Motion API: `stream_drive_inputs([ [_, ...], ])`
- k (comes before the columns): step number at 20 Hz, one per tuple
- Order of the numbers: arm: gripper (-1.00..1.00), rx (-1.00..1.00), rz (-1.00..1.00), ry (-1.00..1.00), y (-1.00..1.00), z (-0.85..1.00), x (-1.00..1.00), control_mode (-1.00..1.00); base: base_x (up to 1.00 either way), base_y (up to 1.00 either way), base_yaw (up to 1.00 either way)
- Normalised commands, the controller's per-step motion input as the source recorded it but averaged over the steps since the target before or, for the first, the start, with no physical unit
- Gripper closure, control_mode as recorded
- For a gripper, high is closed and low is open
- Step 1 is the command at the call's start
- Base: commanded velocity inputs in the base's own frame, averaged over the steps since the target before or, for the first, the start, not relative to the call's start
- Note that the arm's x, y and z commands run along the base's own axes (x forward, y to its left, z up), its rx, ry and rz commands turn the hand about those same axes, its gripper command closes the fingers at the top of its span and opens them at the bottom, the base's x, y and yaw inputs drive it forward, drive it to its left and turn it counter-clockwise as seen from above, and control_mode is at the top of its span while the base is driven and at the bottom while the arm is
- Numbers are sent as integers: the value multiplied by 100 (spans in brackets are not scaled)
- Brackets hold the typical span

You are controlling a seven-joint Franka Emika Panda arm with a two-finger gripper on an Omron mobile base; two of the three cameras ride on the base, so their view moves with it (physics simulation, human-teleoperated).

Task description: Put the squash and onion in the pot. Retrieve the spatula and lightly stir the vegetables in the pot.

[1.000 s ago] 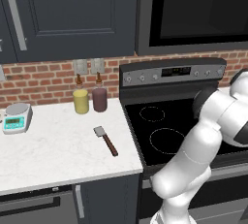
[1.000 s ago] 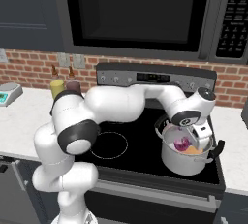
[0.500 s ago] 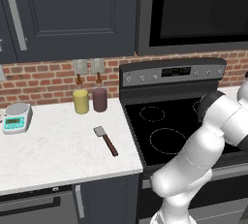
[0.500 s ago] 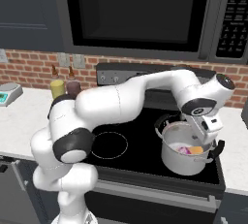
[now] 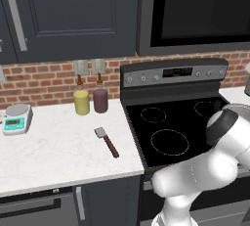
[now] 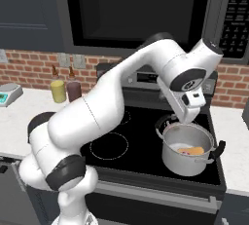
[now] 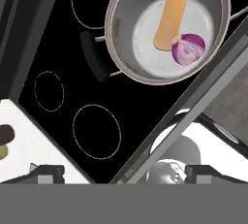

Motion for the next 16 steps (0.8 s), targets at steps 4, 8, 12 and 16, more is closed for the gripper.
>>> stream_drive_inputs([
  [4, -100, 0, -23, 8, 100, 37, -10, -100, 0, 0, 0],
  [8, -100, 0, -34, 16, 100, 3, -10, -100, 0, 0, 0],
  [12, -100, 0, -38, 14, 100, 0, -21, -100, 0, 0, 0],
  [16, -100, 0, -36, 10, 100, 0, -18, -100, 0, 0, 0],
])
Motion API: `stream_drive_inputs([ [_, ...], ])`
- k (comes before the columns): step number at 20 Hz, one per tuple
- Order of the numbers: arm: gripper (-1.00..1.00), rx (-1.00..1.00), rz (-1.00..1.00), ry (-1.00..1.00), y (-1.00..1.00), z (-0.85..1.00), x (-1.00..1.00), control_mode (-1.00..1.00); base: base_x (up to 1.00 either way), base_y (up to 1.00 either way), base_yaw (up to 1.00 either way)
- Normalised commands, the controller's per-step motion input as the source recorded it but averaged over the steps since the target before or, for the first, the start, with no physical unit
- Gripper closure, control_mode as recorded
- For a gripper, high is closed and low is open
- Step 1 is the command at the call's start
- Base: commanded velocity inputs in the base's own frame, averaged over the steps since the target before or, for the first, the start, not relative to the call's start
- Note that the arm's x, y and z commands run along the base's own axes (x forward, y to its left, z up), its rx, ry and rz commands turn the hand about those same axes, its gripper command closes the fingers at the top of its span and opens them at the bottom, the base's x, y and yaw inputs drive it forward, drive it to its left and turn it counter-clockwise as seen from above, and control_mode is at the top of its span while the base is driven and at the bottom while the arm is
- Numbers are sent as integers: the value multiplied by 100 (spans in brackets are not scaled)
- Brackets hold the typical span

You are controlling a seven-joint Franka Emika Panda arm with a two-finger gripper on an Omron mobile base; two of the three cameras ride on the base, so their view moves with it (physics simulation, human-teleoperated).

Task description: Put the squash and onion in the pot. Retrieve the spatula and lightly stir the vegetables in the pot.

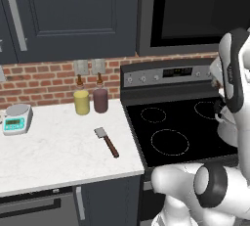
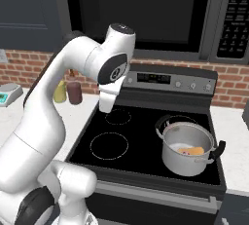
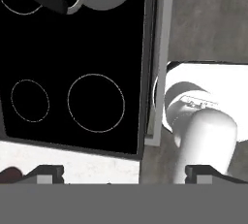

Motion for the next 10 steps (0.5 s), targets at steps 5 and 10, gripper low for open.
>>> stream_drive_inputs([
  [5, -100, 0, -5, 5, 88, 0, -5, -100, 0, 0, 0],
  [10, -100, -1, 6, 5, 98, 0, 0, -100, 0, 0, 0],
])
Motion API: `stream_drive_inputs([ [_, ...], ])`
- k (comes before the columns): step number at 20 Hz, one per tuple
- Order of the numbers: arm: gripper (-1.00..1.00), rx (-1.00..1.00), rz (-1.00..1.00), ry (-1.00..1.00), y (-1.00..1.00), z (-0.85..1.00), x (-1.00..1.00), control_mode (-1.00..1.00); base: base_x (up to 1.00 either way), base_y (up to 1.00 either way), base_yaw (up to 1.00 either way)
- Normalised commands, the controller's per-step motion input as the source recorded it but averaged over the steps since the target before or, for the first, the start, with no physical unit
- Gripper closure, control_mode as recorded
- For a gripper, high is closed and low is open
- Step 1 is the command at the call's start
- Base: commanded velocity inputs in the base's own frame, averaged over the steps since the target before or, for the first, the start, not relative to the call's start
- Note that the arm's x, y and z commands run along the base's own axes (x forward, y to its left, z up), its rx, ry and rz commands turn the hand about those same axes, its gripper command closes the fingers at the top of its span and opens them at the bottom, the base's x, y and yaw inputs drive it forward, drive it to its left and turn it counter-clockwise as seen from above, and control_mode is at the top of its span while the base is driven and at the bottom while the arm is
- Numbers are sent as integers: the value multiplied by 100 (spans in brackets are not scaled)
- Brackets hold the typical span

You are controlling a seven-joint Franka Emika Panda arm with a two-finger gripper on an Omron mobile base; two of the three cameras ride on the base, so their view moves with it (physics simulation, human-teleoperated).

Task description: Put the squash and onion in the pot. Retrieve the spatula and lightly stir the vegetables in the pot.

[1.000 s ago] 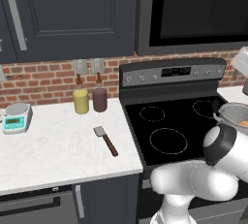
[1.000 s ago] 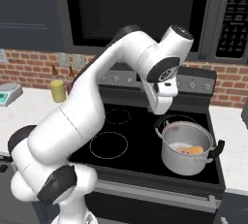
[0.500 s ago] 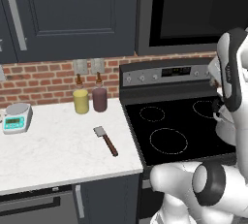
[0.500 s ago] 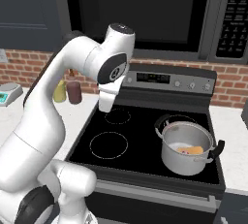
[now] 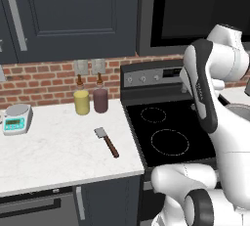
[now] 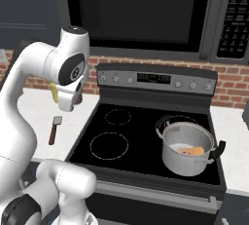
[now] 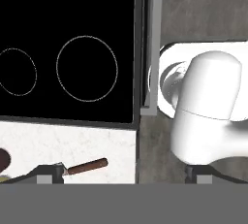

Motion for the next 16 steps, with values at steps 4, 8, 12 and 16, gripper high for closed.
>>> stream_drive_inputs([
  [4, -100, 0, 6, 5, 82, 0, 0, -100, 0, 0, 0],
  [8, -100, -2, 46, 4, 64, -5, 0, -100, 0, 0, 0],
  [12, -100, -3, 70, 1, 37, -3, 0, -100, 0, 0, 0],
  [16, -100, -4, 79, 6, 28, 0, 7, -100, 0, 0, 0],
])
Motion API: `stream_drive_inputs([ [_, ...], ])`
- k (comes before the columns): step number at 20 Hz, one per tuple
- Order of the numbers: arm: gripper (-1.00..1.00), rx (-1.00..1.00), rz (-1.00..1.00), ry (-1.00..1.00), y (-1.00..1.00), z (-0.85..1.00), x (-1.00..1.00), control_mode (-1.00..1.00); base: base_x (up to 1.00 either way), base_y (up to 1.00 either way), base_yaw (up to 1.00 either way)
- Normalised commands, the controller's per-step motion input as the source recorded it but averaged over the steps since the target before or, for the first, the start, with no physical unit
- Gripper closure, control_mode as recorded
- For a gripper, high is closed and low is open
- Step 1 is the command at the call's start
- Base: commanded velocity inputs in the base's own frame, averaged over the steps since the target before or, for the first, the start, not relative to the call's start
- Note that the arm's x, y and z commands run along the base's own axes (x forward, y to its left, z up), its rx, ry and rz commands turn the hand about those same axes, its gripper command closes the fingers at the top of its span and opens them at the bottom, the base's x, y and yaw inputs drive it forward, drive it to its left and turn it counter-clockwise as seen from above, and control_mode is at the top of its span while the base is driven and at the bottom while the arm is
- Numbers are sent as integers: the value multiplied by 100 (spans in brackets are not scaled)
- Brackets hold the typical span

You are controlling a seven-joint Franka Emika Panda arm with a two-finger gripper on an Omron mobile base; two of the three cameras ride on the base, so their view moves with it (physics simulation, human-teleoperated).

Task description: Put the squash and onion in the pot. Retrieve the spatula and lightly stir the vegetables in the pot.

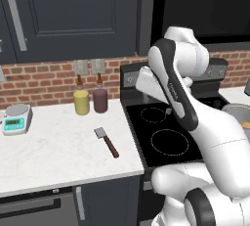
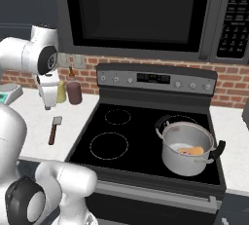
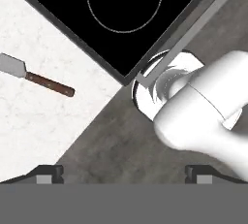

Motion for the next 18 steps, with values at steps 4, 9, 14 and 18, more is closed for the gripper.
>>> stream_drive_inputs([
  [4, -100, -7, 89, 1, 16, -1, 2, -100, 0, 0, 0],
  [9, -100, -13, 97, -1, 6, -12, 0, -100, 0, 0, 0],
  [14, -100, -6, 100, -8, 5, -35, 0, -100, 0, 0, 0],
  [18, -100, 0, 100, -1, 0, -34, 6, -100, 0, 0, 0],
])
